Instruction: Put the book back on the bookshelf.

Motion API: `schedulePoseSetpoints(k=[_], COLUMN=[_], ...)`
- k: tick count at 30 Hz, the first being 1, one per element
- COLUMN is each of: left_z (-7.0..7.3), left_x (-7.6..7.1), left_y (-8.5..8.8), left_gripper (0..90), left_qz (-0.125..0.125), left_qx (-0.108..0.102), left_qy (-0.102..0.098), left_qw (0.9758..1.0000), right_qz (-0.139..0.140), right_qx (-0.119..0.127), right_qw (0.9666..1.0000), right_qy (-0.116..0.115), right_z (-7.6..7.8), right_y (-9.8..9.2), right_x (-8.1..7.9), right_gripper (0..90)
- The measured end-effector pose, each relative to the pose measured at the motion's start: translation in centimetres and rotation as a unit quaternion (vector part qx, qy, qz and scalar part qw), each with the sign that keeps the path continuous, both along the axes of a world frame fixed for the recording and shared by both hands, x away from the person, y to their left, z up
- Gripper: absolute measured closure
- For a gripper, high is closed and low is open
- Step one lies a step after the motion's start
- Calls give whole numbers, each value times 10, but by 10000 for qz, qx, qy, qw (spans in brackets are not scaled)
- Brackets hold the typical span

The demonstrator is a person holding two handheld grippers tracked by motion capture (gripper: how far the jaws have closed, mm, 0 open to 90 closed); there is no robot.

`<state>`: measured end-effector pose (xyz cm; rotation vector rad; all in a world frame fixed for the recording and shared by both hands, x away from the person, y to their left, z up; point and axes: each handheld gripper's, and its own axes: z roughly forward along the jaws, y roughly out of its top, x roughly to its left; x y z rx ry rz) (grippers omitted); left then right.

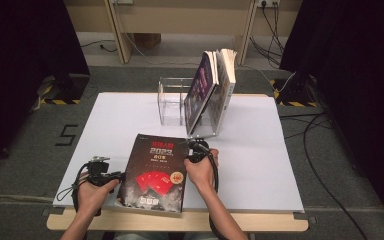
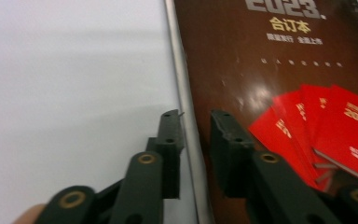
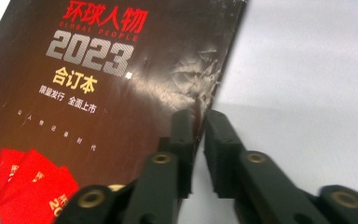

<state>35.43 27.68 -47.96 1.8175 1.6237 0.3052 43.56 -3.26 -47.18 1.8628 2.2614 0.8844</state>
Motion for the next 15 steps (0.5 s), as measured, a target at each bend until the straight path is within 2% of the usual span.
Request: schedulePoseSetpoints(k=[2, 4, 6, 9, 12, 13, 15], left_z=[-1, -4, -4, -4, -4, -4, -3], left_x=[3, 6, 7, 7, 6, 6, 6], left_y=[-1, -2, -2, -3, -6, -8, -8], left_gripper=[666, 660, 664, 687, 736, 738, 740], left_qz=[-7, -1, 3, -19, -102, -102, -128], left_qx=[48, 46, 48, 83, 45, 78, 139], left_qy=[15, 54, 51, 38, 45, 36, 56], left_qw=[10000, 10000, 10000, 10000, 9999, 9999, 9998], right_qz=[-31, -102, -49, -67, -56, -93, -52], right_qx=[37, 142, 142, 166, 149, 206, 150], right_qw=[10000, 9998, 9999, 9998, 9998, 9997, 9998], right_qy=[-40, -38, -84, -64, -81, -48, -97], right_z=[-1, -1, -2, -2, -3, -3, -4], right_y=[-1, -2, -2, -1, -1, 0, 0], right_x=[2, 3, 4, 5, 5, 4, 4], right_gripper=[734, 716, 705, 721, 782, 785, 802])
